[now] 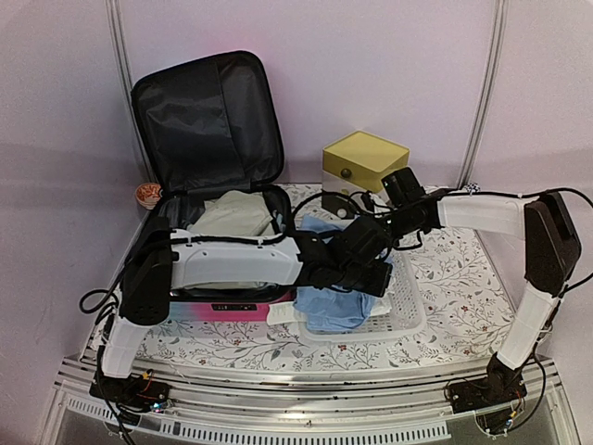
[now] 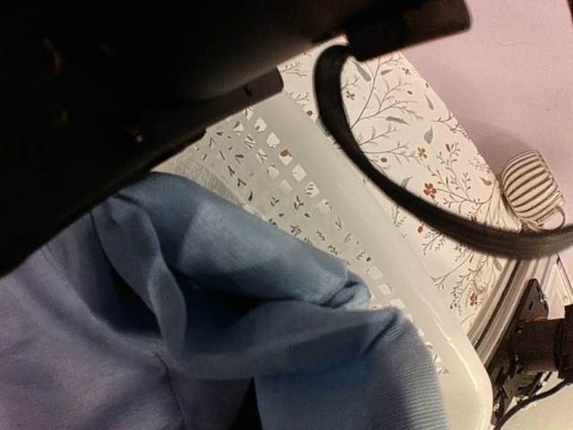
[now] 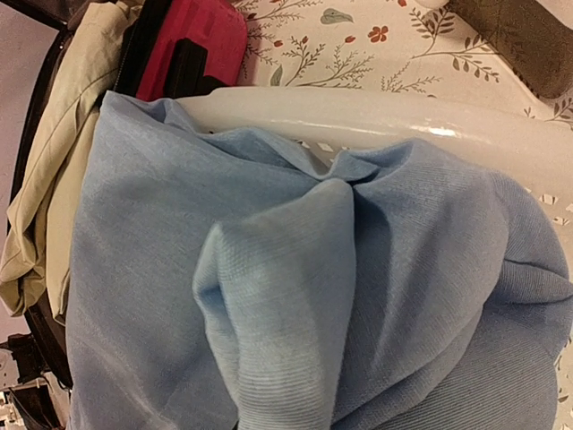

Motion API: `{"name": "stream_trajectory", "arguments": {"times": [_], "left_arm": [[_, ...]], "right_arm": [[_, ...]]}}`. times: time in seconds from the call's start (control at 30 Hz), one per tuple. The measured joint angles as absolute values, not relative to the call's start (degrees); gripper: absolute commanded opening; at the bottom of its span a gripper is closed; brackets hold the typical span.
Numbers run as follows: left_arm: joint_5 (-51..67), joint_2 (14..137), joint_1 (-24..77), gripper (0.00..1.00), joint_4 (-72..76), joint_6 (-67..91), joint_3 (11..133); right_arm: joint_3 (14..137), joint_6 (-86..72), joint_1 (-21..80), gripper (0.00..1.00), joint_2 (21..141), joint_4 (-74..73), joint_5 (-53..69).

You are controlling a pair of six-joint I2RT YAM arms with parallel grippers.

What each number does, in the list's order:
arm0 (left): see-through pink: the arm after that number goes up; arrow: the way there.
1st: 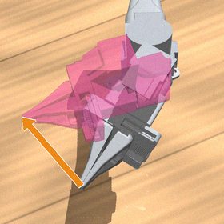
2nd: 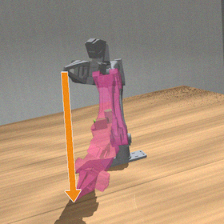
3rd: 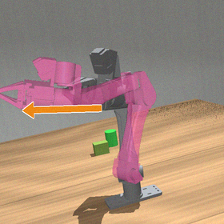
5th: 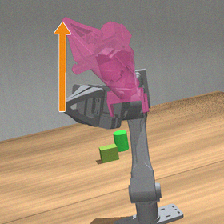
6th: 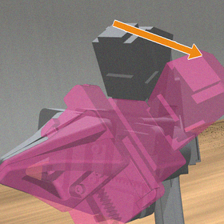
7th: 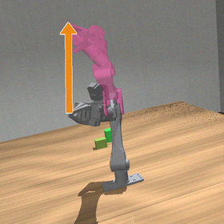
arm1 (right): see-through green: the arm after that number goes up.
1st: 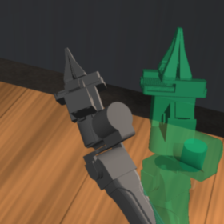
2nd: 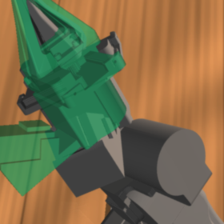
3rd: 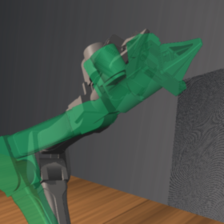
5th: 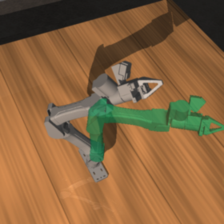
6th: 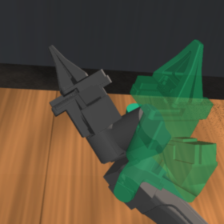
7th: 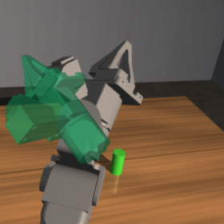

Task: Open, take out, and arrange the luggage
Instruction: Place the clothes in the bin.

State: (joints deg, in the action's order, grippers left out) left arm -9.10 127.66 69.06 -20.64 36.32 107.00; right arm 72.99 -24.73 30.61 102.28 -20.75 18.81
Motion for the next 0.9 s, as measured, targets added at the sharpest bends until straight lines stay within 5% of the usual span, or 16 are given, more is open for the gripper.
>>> {"name": "stream_trajectory", "arguments": {"times": [0.8,0.9], "left_arm": [[-11.7,131.3,70.1,0.00,-19.6,36.9,109.8],[-12.0,131.3,70.1,0.06,-19.5,36.9,109.8]], "right_arm": [[74.0,-23.1,30.5,0.02,102.5,-23.6,16.1],[74.0,-23.1,30.5,0.02,102.5,-23.6,15.6]]}}
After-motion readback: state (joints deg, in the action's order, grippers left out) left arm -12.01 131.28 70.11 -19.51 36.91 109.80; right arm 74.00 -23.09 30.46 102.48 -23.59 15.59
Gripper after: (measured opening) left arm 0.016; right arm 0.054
